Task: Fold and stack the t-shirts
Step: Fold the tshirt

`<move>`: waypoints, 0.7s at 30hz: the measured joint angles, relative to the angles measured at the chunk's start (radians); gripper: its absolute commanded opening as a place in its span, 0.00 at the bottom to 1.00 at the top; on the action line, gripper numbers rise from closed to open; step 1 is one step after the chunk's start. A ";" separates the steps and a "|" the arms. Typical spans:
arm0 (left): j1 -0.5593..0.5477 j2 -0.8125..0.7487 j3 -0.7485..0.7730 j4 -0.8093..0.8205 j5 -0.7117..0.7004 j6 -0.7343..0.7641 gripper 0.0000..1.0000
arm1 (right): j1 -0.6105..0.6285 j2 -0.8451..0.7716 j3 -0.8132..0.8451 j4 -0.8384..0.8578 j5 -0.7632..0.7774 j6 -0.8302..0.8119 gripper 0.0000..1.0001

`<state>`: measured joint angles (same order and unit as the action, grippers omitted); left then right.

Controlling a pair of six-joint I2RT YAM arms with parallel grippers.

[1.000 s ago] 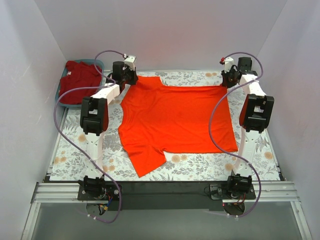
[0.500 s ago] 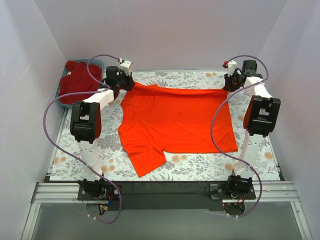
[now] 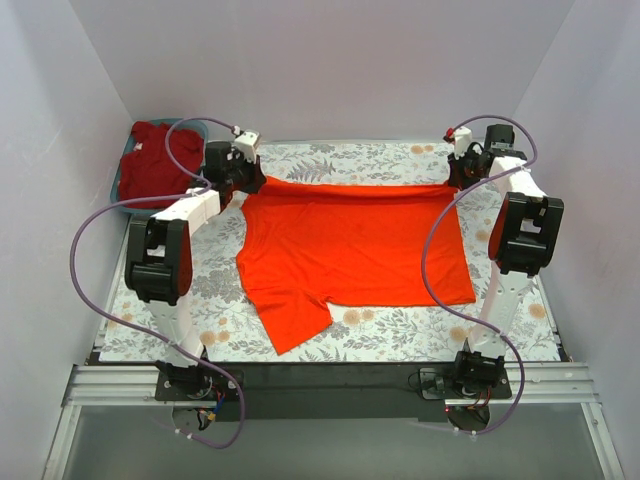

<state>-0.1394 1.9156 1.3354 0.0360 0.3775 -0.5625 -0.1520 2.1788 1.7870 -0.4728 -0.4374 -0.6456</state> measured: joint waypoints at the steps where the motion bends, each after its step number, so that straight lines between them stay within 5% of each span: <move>1: 0.000 -0.006 -0.013 -0.001 -0.001 -0.007 0.00 | -0.001 0.000 -0.002 -0.001 0.000 -0.005 0.01; 21: -0.027 -0.103 -0.157 -0.115 -0.057 -0.047 0.00 | -0.016 -0.020 -0.082 -0.037 -0.016 -0.085 0.01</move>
<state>-0.1669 1.8122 1.1782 -0.0792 0.3206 -0.6094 -0.1684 2.1586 1.7046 -0.5095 -0.4530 -0.7307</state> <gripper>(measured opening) 0.010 0.022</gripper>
